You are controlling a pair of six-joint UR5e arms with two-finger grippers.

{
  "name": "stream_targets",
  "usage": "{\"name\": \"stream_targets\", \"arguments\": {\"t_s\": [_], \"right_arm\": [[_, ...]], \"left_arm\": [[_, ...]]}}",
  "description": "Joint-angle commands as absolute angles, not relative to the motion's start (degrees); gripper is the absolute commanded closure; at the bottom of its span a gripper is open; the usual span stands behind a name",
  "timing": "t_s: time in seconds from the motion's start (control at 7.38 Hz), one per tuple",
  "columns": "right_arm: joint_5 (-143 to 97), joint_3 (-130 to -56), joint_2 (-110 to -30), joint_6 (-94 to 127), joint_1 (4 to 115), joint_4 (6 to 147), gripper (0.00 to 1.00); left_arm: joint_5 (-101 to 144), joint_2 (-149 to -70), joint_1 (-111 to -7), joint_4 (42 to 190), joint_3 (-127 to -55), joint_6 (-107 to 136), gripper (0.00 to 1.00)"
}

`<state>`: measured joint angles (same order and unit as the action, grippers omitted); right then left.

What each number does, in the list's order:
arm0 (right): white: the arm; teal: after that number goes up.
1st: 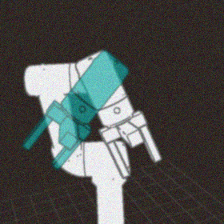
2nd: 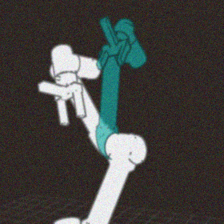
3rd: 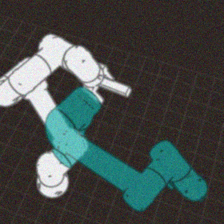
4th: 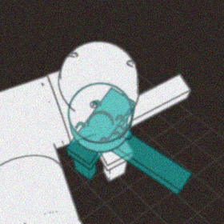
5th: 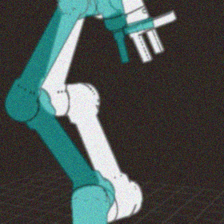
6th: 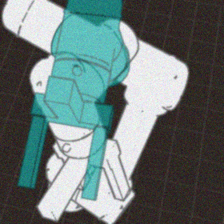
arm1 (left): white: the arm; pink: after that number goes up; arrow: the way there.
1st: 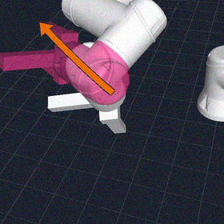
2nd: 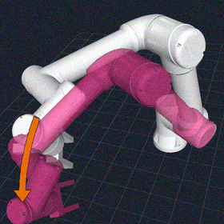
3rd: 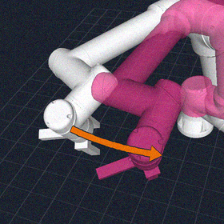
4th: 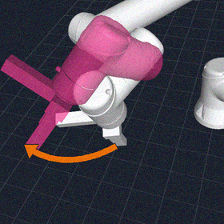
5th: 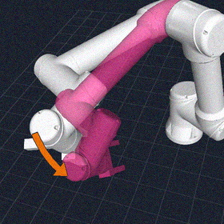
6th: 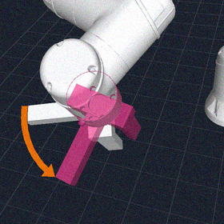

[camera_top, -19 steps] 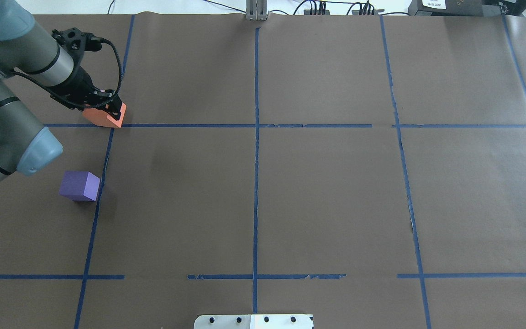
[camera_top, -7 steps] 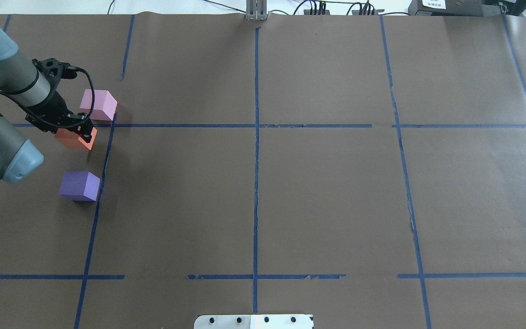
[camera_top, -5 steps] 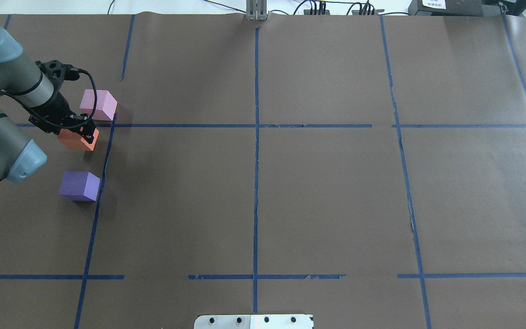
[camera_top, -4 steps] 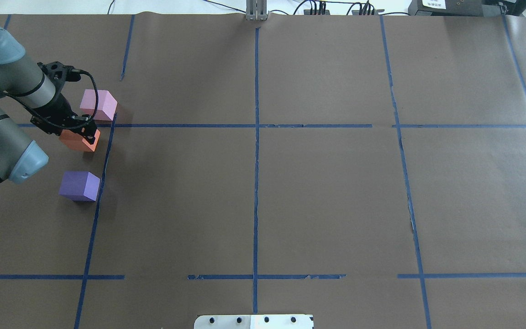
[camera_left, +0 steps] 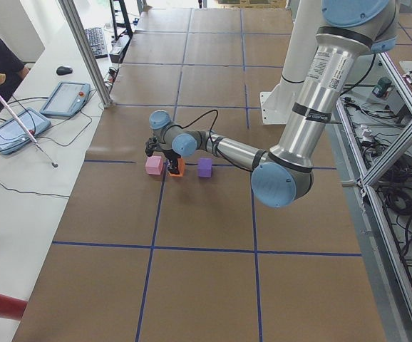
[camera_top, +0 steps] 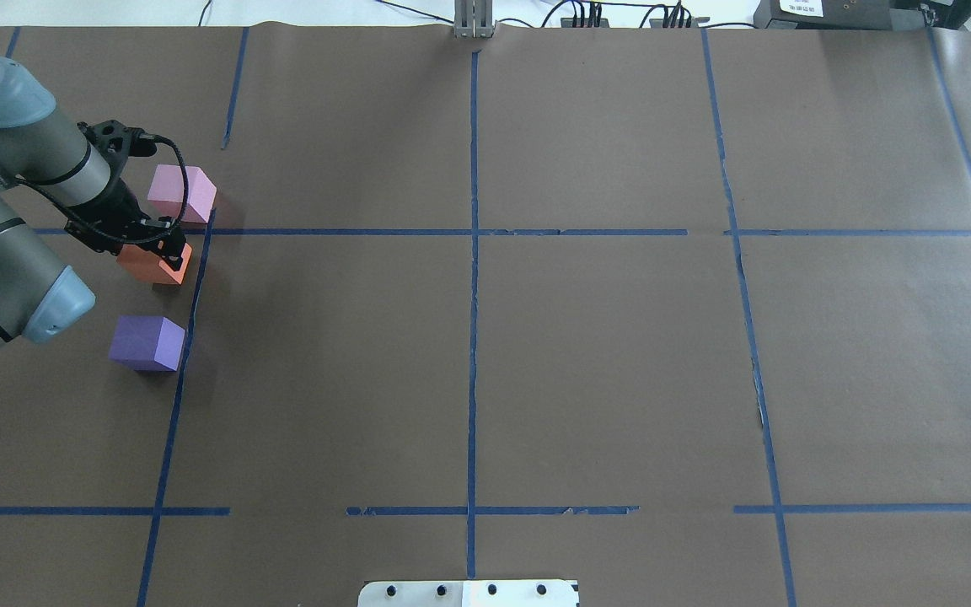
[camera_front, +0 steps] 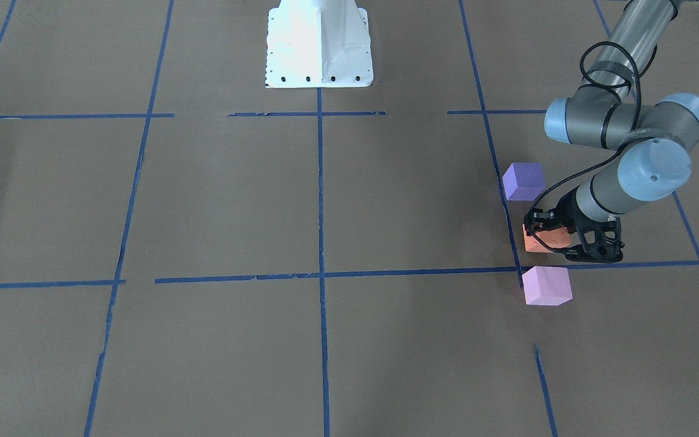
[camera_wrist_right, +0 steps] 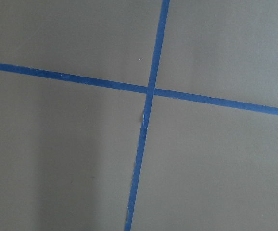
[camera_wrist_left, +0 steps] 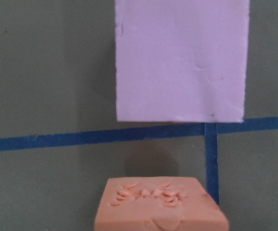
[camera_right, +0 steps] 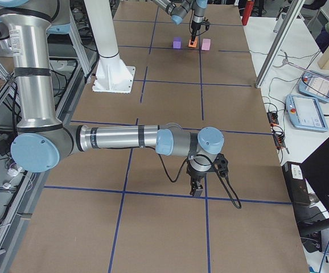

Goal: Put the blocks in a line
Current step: 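Lower the orange cube between the pink and purple cubes, aligning it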

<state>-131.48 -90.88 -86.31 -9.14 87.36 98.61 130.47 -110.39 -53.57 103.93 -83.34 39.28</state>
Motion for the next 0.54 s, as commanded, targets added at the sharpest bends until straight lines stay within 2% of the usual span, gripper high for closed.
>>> {"name": "stream_targets", "arguments": {"t_s": [0.0, 0.14, 0.27, 0.41], "right_arm": [[-131.48, -90.88, -86.31, -9.14, 87.36, 98.61, 0.0], [-131.48, -90.88, -86.31, -9.14, 87.36, 98.61, 0.0], [-131.48, -90.88, -86.31, -9.14, 87.36, 98.61, 0.0], [-131.48, -90.88, -86.22, -9.14, 87.36, 98.61, 0.0]], "left_arm": [[130.52, -110.39, -53.35, 104.06, -83.32, 39.29, 0.65], [130.52, -110.39, -53.26, 104.15, -83.41, 39.29, 0.62], [130.52, -110.39, -53.17, 104.85, -83.32, 39.29, 0.52], [130.52, -110.48, -53.17, 104.94, -83.15, 39.55, 0.5]]}}
